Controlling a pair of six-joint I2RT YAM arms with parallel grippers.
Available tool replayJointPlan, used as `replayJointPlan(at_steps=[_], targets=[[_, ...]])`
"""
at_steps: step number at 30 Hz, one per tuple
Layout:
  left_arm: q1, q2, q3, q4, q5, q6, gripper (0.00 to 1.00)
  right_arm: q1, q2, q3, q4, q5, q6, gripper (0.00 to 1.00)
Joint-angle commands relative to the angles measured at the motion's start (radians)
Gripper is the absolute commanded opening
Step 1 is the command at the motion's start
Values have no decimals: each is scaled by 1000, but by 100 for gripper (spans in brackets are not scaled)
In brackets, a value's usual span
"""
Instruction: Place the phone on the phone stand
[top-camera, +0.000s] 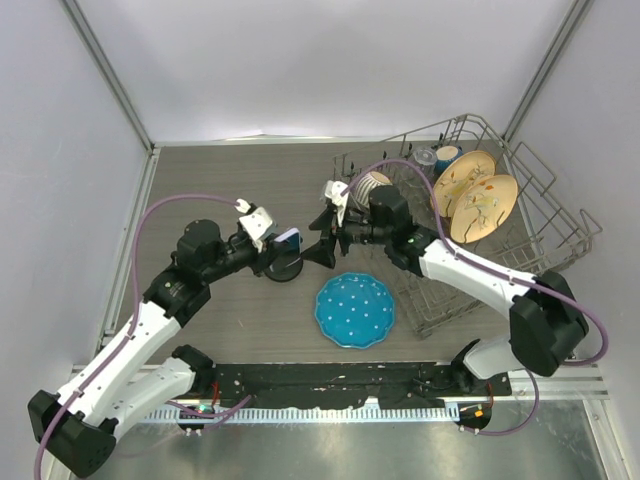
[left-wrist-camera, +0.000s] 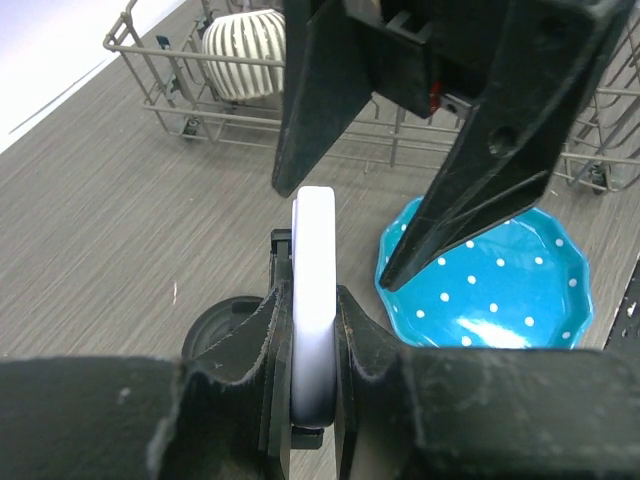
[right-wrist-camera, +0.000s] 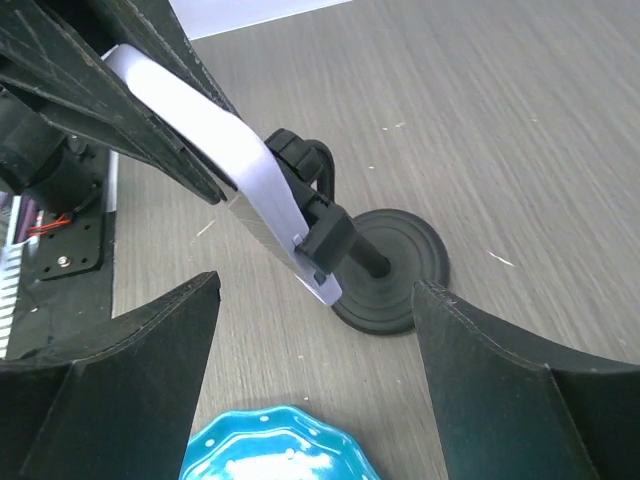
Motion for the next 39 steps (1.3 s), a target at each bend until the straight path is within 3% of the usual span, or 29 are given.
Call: replayJointPlan(at_steps=[1,22,27,30,33,35,39], targets=[[-2,-17,-1,-101,44,3,0,-5,63,100,66,-168,-35,81],[0,18,2,-76,65,-30,0,38,237,186,129,-222,-9,66],[0,31,19,-81,62,-25,0,61,246,211,103,-210,-30,49],[0,40,21,-64,49,-34,0,64,240,205,116,-216,-26,33],[-2,63,30,-38,-67,-83,0,68,229,188,171,-196,32,1],[0,90,56,-45,-185,-97,0,83,214,147,230,-143,100,1],[0,150,88,-32,-272,-106,0,94,194,67,446,98,266,1]])
